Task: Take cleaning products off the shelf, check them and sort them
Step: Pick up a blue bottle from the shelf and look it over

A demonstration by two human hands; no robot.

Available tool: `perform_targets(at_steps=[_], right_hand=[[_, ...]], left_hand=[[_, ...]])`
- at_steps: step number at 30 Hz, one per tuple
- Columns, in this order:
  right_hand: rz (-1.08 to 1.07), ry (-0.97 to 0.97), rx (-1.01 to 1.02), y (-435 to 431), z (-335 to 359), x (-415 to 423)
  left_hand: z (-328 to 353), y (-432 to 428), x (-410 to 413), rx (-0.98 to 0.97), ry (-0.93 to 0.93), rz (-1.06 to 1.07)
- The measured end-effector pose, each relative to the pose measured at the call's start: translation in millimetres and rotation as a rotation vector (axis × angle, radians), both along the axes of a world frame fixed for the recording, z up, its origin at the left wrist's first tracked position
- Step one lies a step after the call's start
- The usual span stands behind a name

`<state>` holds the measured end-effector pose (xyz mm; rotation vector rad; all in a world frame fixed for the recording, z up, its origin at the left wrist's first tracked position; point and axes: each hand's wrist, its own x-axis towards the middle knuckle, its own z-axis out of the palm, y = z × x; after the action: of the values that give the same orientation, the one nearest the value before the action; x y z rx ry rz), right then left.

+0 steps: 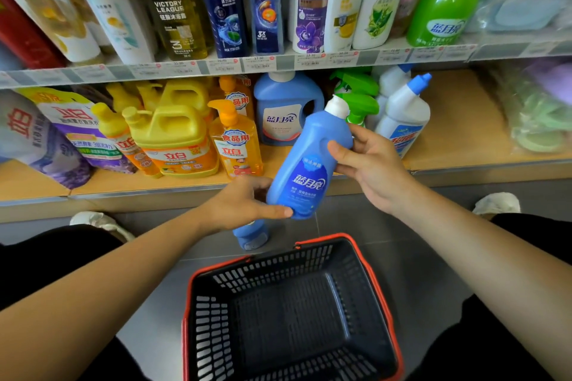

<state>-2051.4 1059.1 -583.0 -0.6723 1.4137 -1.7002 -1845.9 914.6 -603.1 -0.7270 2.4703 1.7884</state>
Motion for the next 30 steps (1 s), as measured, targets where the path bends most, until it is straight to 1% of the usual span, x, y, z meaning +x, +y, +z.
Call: perform_targets(at_steps=[3,6,8,10,11,12,13,14,15,16,18,19,21,24,27,30], right_hand=[[-0.102,-0.071,0.061,-0.6,-1.4,-3.7],[-0.148,-0.106,0.097,-1.0,-1.6,-6.1],[-0.159,-0.073,0.167,-0.8,-2.6,-6.7],[-0.247,-0.025,0.247,-0.5,-6.9,-7.2],[-0.338,0.014,0.280,-0.3,-9.7,-7.3],[-0.449,0.080,0.303,0.3,-11.1,-7.6],[-0.536,0.166,0.306,0.6,-10.9,-7.6],[-0.555,0.258,0.288,0.9,-9.5,-7.5],[-0.494,0.348,0.259,1.0,-7.8,-5.9],[-0.367,0.446,0.242,1.5,-6.3,-2.7],[-0.054,0.683,0.265,2.0,-5.6,7.5],[0.069,0.787,0.267,0.9,-7.1,12.7],[0.222,0.894,0.246,-2.0,-9.9,19.4],[0.300,0.874,0.215,-3.7,-8.8,18.6],[0.266,0.778,0.181,-0.7,-9.8,17.3],[0.229,0.652,0.144,0.4,-13.7,17.5]], left_hand=[[2.2,-1.6,-2.7,0.046,0.093,0.190],[7.6,-4.2,-5.6,0.072,0.191,0.320],[12.0,-5.4,-7.6,0.138,0.230,0.421],[17.5,-8.6,-9.0,0.198,0.294,0.502],[20.3,-10.5,-9.3,0.180,0.318,0.518],[22.8,-12.7,-9.0,0.105,0.325,0.516],[24.5,-15.1,-8.1,-0.009,0.316,0.494],[25.4,-16.8,-7.2,-0.133,0.301,0.457],[26.3,-16.8,-6.4,-0.237,0.288,0.417],[27.3,-15.1,-6.1,-0.311,0.281,0.378],[28.9,-8.5,-6.5,-0.408,0.268,0.309],[30.1,-5.2,-7.1,-0.449,0.265,0.270],[32.9,0.7,-8.0,-0.503,0.287,0.198],[36.0,8.6,-8.5,-0.532,0.347,0.140],[38.2,14.6,-9.4,-0.580,0.412,0.107],[39.4,15.7,-10.4,-0.680,0.482,0.004]])
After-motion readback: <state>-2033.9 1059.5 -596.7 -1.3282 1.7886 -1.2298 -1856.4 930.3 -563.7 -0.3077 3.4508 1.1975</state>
